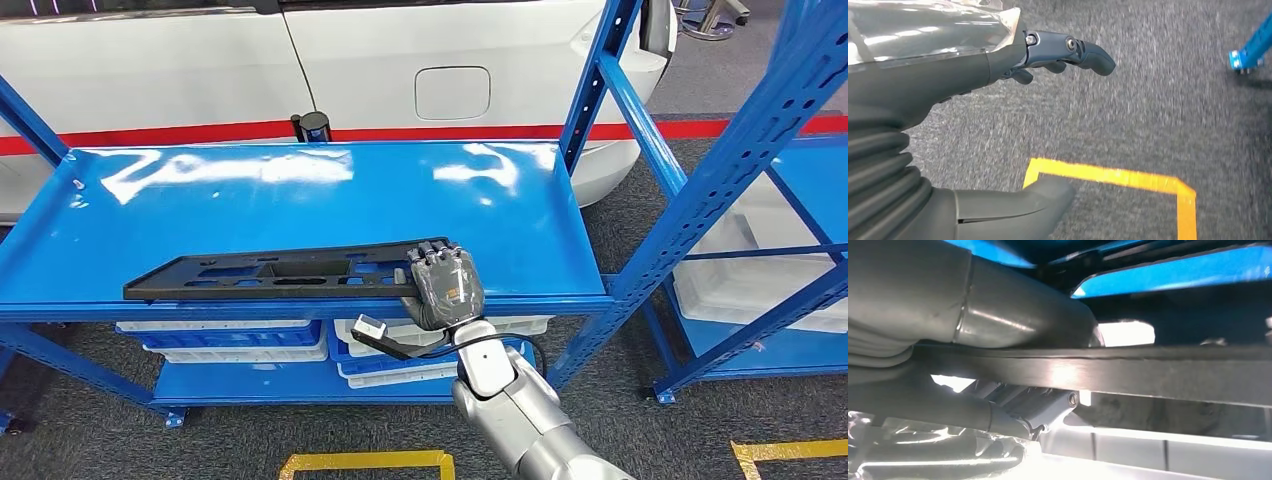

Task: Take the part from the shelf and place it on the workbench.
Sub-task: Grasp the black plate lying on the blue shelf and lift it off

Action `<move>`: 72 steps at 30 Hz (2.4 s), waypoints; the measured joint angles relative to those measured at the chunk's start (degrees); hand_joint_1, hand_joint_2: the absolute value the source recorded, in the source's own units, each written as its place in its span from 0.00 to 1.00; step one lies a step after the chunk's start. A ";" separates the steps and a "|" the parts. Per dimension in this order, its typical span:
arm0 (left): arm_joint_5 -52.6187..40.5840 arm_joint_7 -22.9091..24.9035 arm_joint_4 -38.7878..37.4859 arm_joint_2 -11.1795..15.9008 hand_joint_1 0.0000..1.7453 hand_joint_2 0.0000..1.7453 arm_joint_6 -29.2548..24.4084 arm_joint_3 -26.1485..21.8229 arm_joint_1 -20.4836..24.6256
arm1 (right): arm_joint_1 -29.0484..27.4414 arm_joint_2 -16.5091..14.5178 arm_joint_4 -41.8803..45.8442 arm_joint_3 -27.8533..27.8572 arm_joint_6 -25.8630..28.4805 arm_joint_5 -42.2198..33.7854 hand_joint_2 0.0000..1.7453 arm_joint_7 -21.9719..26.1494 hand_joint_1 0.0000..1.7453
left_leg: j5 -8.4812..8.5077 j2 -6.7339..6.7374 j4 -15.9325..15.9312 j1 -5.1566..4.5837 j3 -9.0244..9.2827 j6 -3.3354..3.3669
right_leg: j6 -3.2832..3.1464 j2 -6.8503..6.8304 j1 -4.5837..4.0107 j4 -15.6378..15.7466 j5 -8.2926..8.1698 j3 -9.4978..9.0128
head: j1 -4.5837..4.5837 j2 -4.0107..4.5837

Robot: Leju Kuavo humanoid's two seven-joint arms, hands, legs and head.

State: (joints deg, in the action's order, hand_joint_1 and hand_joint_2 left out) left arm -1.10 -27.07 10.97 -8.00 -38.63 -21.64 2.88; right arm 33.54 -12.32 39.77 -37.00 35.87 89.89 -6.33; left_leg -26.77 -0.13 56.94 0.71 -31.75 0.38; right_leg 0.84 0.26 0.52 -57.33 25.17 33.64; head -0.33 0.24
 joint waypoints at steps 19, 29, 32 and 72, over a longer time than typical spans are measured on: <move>-14.14 -9.43 0.51 -0.81 0.00 1.00 -1.50 -16.18 0.11 | -2.82 3.94 23.98 2.90 -0.90 -0.99 1.00 8.57 1.00 | -0.01 -0.01 0.04 -0.09 -0.07 0.01 | 0.01 0.02 0.08 0.00 0.00 0.08 | 0.01 0.00; -18.08 -8.61 0.60 -1.27 0.00 1.00 -1.48 -21.32 0.42 | -3.84 7.53 33.74 3.95 -0.84 -1.48 1.00 8.85 1.00 | -0.02 -0.01 0.04 -0.13 -0.10 0.03 | 0.01 0.03 0.16 0.01 0.00 0.11 | 0.04 0.00; -18.89 -7.86 0.60 -1.30 0.00 1.00 -1.50 -21.92 0.42 | -4.18 8.33 34.78 4.18 -0.74 -1.61 1.00 8.85 1.00 | -0.02 -0.01 0.04 -0.13 -0.11 0.03 | 0.01 0.03 0.16 0.01 0.00 0.11 | 0.04 0.00; -25.72 2.22 0.92 -1.73 0.00 1.00 5.39 -27.27 1.13 | -5.15 9.85 37.24 4.50 1.03 -1.78 1.00 8.41 1.00 | -0.02 -0.03 0.04 -0.14 -0.12 0.03 | 0.01 0.02 0.18 0.01 0.00 0.11 | 0.03 0.00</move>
State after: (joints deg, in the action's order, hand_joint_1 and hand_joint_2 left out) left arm -26.81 -24.85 11.89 -9.73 -33.23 -48.91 4.01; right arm 28.38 -2.47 77.02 -32.51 36.90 88.11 2.08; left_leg -26.79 -0.16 56.98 0.57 -31.88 0.41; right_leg 0.85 0.28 0.70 -57.32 25.17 33.75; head -0.30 0.24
